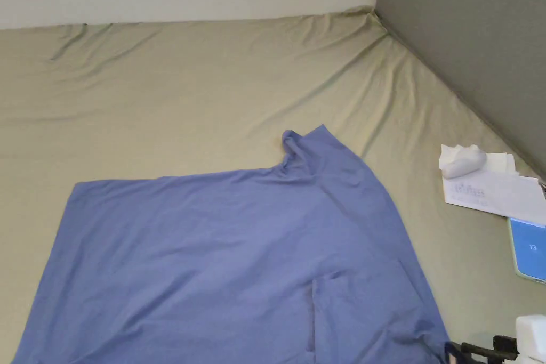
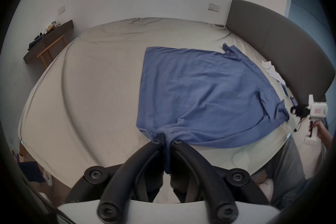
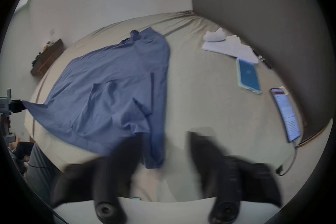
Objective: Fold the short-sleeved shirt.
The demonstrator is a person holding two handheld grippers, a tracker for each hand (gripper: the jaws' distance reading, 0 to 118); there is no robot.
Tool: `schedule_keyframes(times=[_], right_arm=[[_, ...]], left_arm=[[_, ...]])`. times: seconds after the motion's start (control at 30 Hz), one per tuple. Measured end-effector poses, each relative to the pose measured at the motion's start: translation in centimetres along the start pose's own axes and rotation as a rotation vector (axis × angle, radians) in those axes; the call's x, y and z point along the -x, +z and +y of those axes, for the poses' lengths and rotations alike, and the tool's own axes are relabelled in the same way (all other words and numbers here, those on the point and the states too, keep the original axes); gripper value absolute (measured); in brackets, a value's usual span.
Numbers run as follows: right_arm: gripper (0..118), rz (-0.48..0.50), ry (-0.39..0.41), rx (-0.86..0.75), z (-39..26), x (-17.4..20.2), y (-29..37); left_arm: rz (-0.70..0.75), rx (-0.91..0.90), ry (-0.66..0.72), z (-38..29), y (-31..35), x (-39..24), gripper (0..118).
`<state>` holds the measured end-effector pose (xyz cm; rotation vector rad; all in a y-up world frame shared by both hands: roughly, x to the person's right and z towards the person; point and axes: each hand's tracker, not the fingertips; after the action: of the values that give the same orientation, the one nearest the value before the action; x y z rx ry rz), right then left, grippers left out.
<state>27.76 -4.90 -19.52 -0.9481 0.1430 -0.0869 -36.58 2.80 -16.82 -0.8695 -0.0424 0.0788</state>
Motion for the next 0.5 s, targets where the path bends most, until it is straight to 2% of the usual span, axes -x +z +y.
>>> schedule_keyframes(times=[0.03,0.07,0.1,0.2,0.33,0.43,0.5], right_arm=[[118,0.024,0.002,0.032,-0.4,-0.3,-1.0],[118,0.047,0.03,0.049,-0.6,-0.1,-1.5],[116,0.021,0.07,0.04,-0.7,0.4,-1.5],[87,0.006,0.168,0.07,-0.6,2.2,-1.9],[33,0.026,0.161,0.039,-0.6,2.1,-2.3],[12,0.027,0.136,0.068,-0.5,2.0,-2.7],[10,0.026,0.147,0.037,-0.7,2.3,-2.0]], left_arm=[[-0.003,0.001,0.018,0.1,-0.1,0.1,4],[-0.004,0.0,0.026,0.1,-0.2,0.1,4],[-0.001,0.003,0.024,0.1,-0.3,-0.1,4],[0.018,0.024,0.004,-0.2,-0.6,-0.9,4],[0.02,0.045,0.009,-0.6,-0.6,-1.0,4],[0.027,0.057,0.022,-0.8,-0.7,-0.6,4],[0.033,0.061,0.028,-0.9,-0.7,-0.6,4]])
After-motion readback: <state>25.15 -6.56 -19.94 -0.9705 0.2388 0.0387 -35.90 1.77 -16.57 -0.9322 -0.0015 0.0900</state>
